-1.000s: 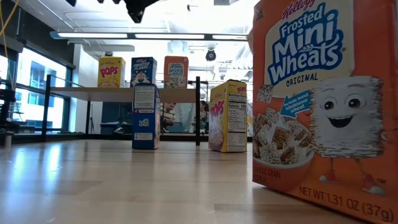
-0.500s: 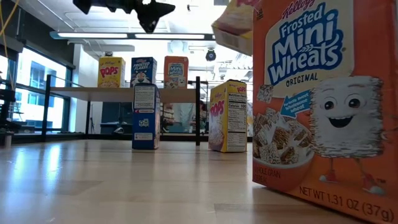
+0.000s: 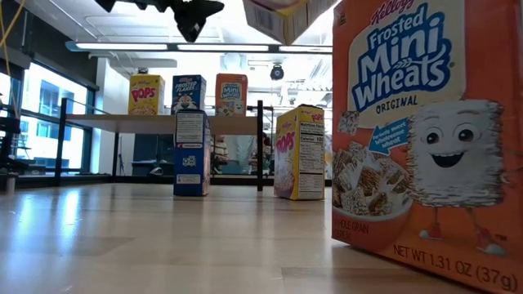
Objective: Stack cereal on shelf
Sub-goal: Put the right yellow cereal box on the shelf aligned with the other yellow cereal box
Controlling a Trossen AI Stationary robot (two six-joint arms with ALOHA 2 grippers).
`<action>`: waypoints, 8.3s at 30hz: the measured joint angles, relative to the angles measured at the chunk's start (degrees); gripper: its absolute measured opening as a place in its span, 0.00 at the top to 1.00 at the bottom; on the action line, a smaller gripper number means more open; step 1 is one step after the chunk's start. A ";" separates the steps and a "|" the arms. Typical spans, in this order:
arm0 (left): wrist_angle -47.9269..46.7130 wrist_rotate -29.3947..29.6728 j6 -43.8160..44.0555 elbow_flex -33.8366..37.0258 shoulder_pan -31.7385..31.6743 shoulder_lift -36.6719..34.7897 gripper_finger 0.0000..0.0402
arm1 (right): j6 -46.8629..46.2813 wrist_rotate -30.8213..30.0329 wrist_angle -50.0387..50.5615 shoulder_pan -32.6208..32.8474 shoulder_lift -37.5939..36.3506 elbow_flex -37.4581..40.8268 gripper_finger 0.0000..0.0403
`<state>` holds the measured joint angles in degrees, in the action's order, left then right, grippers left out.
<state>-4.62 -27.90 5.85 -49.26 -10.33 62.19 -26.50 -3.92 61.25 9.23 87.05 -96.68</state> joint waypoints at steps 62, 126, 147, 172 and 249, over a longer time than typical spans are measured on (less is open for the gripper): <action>1.95 6.19 1.47 -1.61 6.08 12.09 0.49 | 7.13 -4.55 -9.70 0.00 7.89 0.04 0.62; 1.41 5.79 1.49 -1.68 7.42 12.01 0.57 | 7.50 -2.23 -8.83 -0.66 6.93 0.04 0.39; -2.31 9.48 -3.08 -1.15 6.25 -0.03 0.57 | 19.88 -10.34 -8.93 1.49 -10.50 0.04 0.38; -10.88 22.47 -6.07 3.57 6.23 -22.52 0.57 | 18.80 -13.02 -41.20 5.14 -50.61 51.09 0.38; -11.17 48.37 -9.11 23.04 6.23 -46.11 0.57 | 7.04 -11.98 -56.67 5.05 -86.34 93.57 0.38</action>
<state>-15.79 20.47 -3.27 -26.22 -4.10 16.09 -19.46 -15.90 4.58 14.28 0.71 -3.11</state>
